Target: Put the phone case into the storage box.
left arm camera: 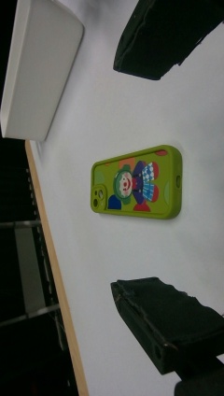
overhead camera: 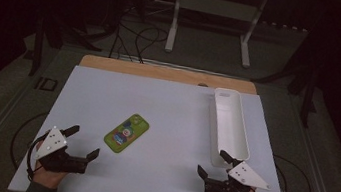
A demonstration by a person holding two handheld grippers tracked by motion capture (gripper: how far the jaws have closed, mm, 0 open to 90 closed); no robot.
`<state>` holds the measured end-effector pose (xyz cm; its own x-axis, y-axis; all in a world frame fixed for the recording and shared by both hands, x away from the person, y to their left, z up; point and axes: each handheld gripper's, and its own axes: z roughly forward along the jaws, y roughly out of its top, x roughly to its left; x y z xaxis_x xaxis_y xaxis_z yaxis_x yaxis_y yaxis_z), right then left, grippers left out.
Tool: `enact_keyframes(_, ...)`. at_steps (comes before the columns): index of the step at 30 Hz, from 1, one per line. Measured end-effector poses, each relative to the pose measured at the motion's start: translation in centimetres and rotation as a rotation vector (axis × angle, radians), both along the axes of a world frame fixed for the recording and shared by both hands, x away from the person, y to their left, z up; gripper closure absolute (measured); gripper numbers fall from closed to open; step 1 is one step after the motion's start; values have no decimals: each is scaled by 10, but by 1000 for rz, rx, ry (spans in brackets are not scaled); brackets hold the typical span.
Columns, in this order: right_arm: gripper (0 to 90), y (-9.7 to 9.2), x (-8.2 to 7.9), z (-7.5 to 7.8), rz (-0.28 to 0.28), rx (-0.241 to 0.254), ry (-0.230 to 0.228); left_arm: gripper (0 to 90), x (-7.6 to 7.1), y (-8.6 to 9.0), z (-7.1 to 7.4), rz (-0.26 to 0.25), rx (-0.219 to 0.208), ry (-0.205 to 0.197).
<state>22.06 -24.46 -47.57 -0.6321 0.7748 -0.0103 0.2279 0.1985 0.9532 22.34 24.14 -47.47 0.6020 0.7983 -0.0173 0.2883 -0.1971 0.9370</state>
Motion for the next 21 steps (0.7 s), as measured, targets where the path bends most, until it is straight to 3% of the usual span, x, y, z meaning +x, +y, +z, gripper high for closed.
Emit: enact_keyframes(21, 92, 4, -1, -1, 4, 12, 2, 0, 2, 4, 10, 26, 0, 32)
